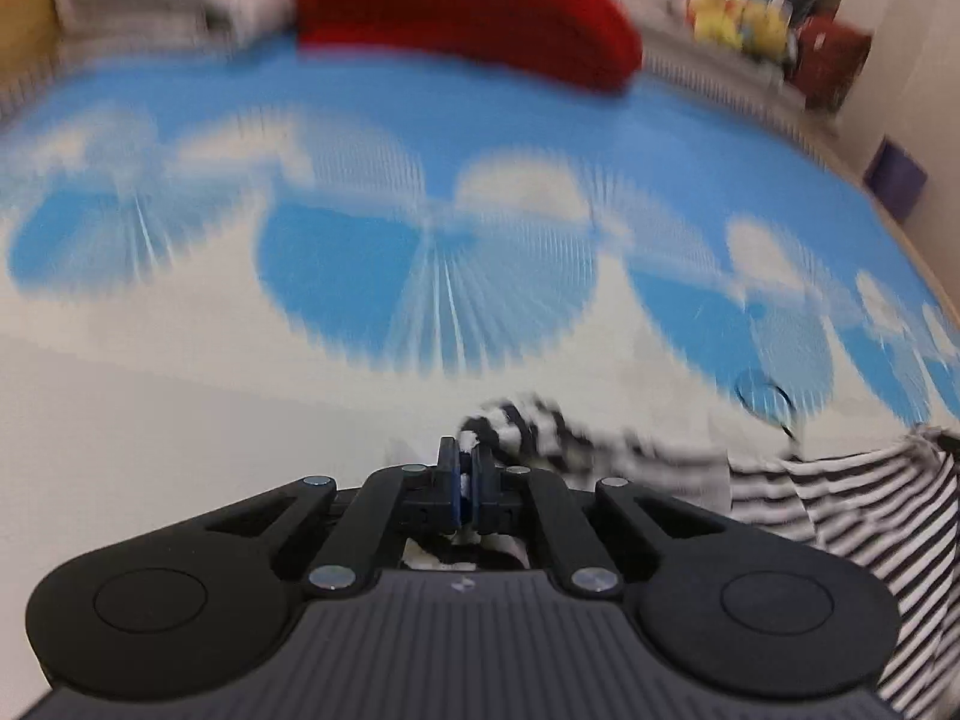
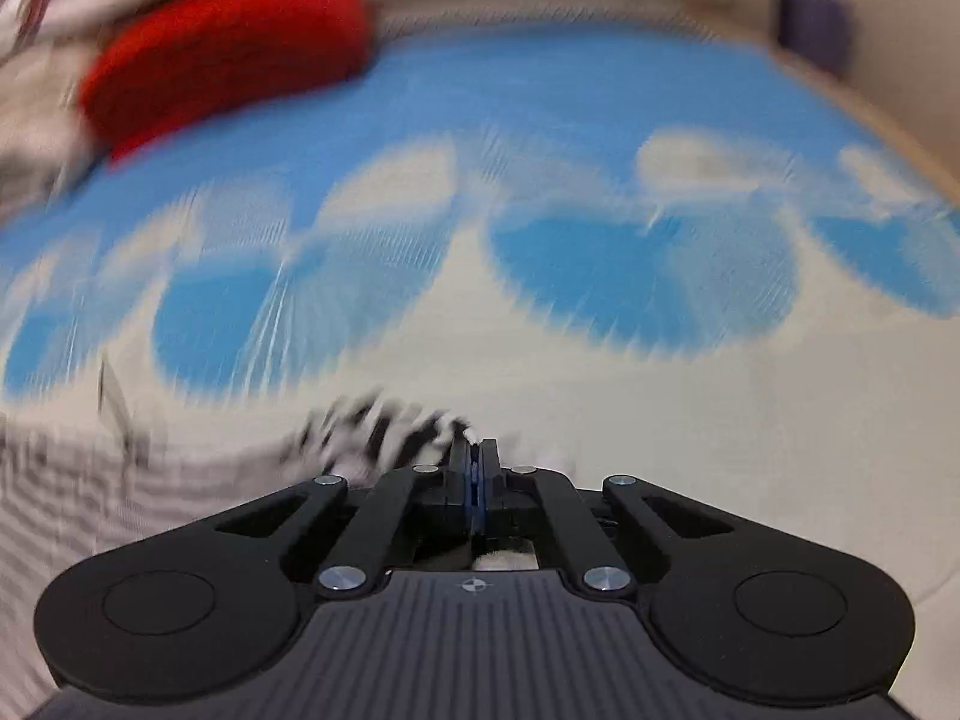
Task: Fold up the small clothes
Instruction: 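Regrasp the folded hoodie edge with both grippers and tuck it under, then open both grippers and lift them off the folded hoodie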
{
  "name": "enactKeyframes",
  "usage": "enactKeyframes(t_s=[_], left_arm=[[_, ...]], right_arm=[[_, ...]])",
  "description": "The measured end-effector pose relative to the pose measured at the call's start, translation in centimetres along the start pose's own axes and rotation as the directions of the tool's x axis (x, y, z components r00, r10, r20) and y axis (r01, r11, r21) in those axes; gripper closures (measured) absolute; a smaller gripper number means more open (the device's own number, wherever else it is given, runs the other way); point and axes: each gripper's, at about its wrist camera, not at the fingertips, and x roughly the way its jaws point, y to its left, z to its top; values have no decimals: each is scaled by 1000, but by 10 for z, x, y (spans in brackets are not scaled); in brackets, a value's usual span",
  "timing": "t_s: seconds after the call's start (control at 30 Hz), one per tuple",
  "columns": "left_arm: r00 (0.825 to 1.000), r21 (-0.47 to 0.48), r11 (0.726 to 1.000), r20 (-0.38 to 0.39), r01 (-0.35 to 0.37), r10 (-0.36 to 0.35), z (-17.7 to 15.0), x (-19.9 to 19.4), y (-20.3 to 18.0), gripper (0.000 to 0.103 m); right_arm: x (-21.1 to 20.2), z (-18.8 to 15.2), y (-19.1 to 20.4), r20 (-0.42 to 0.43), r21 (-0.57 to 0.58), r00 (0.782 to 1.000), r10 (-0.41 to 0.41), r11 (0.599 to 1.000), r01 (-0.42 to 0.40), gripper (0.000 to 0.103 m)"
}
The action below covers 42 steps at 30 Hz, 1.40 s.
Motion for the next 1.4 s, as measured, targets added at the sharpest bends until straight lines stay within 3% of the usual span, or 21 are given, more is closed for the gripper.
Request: enactKeyframes(t_s=[0.1,0.17,0.2,0.23,0.3,0.37,0.43,0.5,0.63,0.7,0.77,0.9,1.0,1.07,1.1,1.2,1.27,1.3,1.37,1.4], left_arm=[[999,20,1000,36,-16,15,2,1,-7,100],[997,29,999,-68,-21,23,-2,17,-12,92],[989,15,1000,-147,-2,5,-5,27,-11,87],[984,13,1000,-179,0,2,-7,29,-11,82],[989,36,999,-142,-26,31,-4,16,-12,76],[995,7,1000,-96,3,-2,-2,-3,-7,61],[994,-41,997,-89,61,-65,-2,-21,4,60],[986,-59,991,-110,119,-125,-6,-35,13,60],[958,-15,976,-188,216,-215,-20,-57,18,60],[945,17,971,-236,239,-229,-32,-66,18,60],[934,47,968,-275,248,-226,-44,-75,20,60],[881,87,953,-414,290,-230,-73,-77,21,61],[846,171,953,-516,252,-131,-95,-65,17,61],[836,192,957,-542,217,-81,-100,-60,19,61],[842,183,963,-535,199,-72,-98,-60,22,61],[880,57,987,-461,153,-110,-83,-67,41,59],[902,-54,988,-404,144,-154,-74,-72,57,51],[911,-97,986,-380,137,-164,-71,-72,63,47],[918,-158,980,-358,122,-172,-68,-69,70,29],[917,-194,974,-355,118,-182,-70,-65,73,25]], right_arm=[[-12,13,-8,124,85,992,-27,996,16,103],[-2,12,0,88,35,995,-50,998,47,103],[8,9,4,31,12,997,-66,998,65,102],[18,5,7,-39,-3,996,-74,997,74,100],[25,-3,9,-125,-16,988,-85,996,84,96],[13,-2,10,-95,-19,991,-89,996,88,85],[-6,-1,7,-48,-9,996,-73,997,73,71],[-28,-2,1,-19,-2,999,-41,999,41,68],[-61,-12,-10,-58,-10,993,103,995,-104,68],[-72,-26,-12,-131,-44,975,181,981,-188,67],[-79,-43,-10,-211,-101,955,208,967,-233,67],[-81,-75,-4,-335,-228,931,145,946,-229,67],[-66,-97,-3,-438,-303,899,-3,942,-144,62],[-69,-94,1,-419,-312,908,-18,942,-125,61],[-74,-88,4,-389,-314,921,-33,944,-98,61],[-105,-64,9,-235,-302,970,-56,953,-18,60],[-134,-47,8,-110,-241,994,-22,971,-6,58],[-151,-42,6,-48,-209,999,6,978,-16,52],[-173,-38,1,51,-165,998,38,986,-29,47],[-178,-39,-3,82,-137,996,39,990,-27,47]])
